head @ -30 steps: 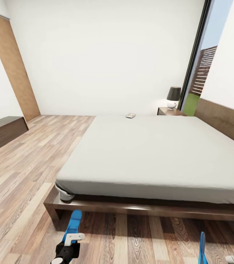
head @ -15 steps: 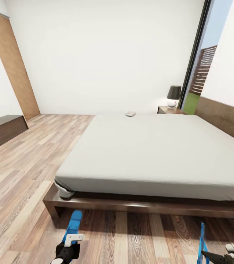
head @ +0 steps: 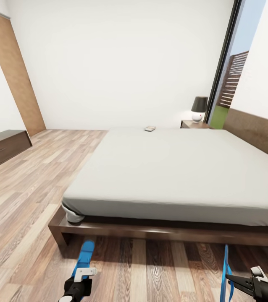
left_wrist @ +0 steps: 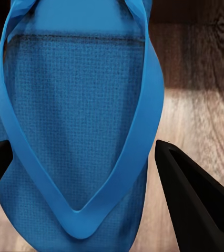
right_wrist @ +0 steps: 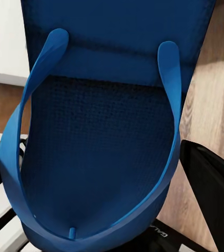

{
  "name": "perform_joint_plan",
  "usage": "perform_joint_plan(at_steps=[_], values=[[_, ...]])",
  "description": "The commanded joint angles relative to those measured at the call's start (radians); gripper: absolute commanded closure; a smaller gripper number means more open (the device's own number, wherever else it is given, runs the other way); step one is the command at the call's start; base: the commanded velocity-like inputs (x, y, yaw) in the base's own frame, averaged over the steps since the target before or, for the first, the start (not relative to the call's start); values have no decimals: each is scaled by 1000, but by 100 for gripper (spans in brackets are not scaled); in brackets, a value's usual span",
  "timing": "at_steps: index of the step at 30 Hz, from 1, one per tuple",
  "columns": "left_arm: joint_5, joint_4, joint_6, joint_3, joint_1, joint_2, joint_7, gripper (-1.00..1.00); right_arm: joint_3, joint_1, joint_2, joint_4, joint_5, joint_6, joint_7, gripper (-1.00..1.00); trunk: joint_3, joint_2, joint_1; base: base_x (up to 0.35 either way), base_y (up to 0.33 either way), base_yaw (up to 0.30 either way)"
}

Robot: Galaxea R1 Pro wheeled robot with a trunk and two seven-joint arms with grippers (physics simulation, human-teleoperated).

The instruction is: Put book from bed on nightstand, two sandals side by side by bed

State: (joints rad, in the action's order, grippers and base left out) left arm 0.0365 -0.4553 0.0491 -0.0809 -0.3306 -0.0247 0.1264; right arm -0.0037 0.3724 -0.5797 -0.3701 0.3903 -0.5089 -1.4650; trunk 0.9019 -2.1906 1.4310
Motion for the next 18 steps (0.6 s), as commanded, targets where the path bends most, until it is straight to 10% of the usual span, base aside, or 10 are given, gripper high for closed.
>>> perform_joint_plan(at_steps=[1,18], values=[[3,2,3,-8,-1,1,9,100,-1,0,0,-1,2,-11,-3,100,4,-8,4,0,0,0],[3,9,3,-9,-1,-3,6,100,-2,0,0,-1,2,-10,-3,100,57,-127,69,0,0,0]])
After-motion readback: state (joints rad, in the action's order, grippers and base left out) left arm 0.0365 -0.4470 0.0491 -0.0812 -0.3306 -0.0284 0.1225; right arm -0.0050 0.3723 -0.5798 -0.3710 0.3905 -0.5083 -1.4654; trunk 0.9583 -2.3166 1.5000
